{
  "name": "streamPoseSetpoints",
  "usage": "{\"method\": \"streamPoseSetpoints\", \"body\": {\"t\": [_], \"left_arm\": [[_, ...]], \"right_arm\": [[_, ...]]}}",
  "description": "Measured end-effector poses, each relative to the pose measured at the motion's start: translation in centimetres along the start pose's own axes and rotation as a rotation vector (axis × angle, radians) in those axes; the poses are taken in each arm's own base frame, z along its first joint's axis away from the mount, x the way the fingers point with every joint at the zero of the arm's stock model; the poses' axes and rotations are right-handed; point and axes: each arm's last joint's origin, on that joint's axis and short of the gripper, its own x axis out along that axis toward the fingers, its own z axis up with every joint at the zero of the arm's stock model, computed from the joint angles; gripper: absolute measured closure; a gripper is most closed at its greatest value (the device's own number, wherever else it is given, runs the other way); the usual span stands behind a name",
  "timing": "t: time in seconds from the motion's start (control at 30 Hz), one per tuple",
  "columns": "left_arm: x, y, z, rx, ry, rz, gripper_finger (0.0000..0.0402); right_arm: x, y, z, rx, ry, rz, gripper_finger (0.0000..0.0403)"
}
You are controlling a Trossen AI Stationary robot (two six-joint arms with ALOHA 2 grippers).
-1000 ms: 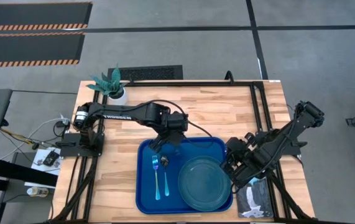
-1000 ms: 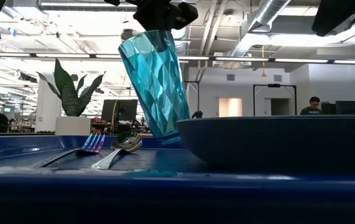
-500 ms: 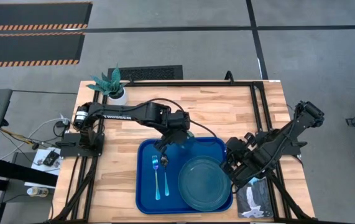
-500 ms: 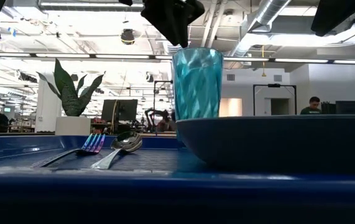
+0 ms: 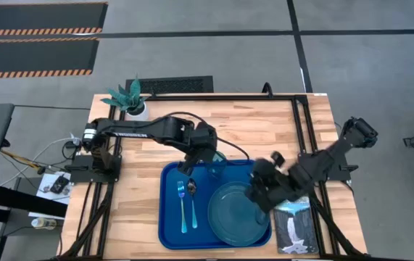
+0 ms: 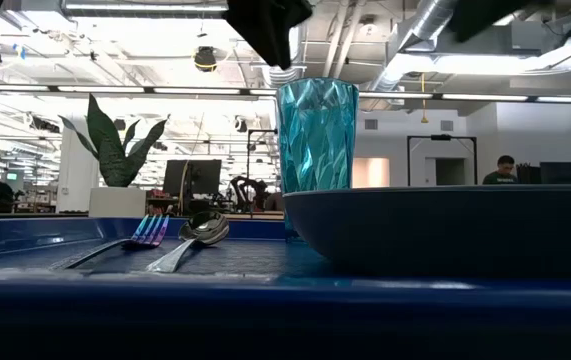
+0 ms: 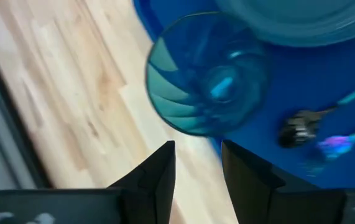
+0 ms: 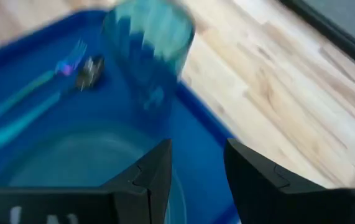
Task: Pick and place plate/cup/fork/spoon on tray
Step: Return to Home Position
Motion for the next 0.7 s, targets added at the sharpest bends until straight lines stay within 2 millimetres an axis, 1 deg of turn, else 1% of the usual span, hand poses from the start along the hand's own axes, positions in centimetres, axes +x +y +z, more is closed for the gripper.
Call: {"method": "streamPoseSetpoints", "body": {"t": [0.13,0.2,0.33,0.43,0.53,0.63,0.7], "left_arm": [[-2.4,-0.4,-0.9,-0.080,-0.039,-0.070,0.0283],[-3.9,-0.6,-1.5,-0.125,-0.078,-0.108,0.0283],[-6.8,-1.3,-2.6,-0.193,-0.170,-0.239,0.0283],[-8.6,-2.2,-3.6,-0.236,-0.211,-0.289,0.0283],[-10.4,-3.2,-5.0,-0.264,-0.239,-0.282,0.0283],[-11.4,-4.0,-6.5,-0.317,-0.256,-0.236,0.0283],[-11.7,-4.5,-7.6,-0.351,-0.273,-0.190,0.0283]], "right_arm": [[2.6,-1.0,2.8,0.041,-0.013,-0.037,0.0234],[4.1,-1.9,4.2,0.053,0.023,-0.034,0.0234],[6.9,-3.7,7.2,0.057,0.102,0.071,0.0233],[8.4,-4.9,9.1,0.085,0.084,0.147,0.0227],[9.2,-5.8,10.1,0.112,0.069,0.167,0.0219],[9.4,-6.2,10.3,0.119,0.074,0.153,0.0212],[9.4,-6.1,10.3,0.115,0.074,0.160,0.0208]]}}
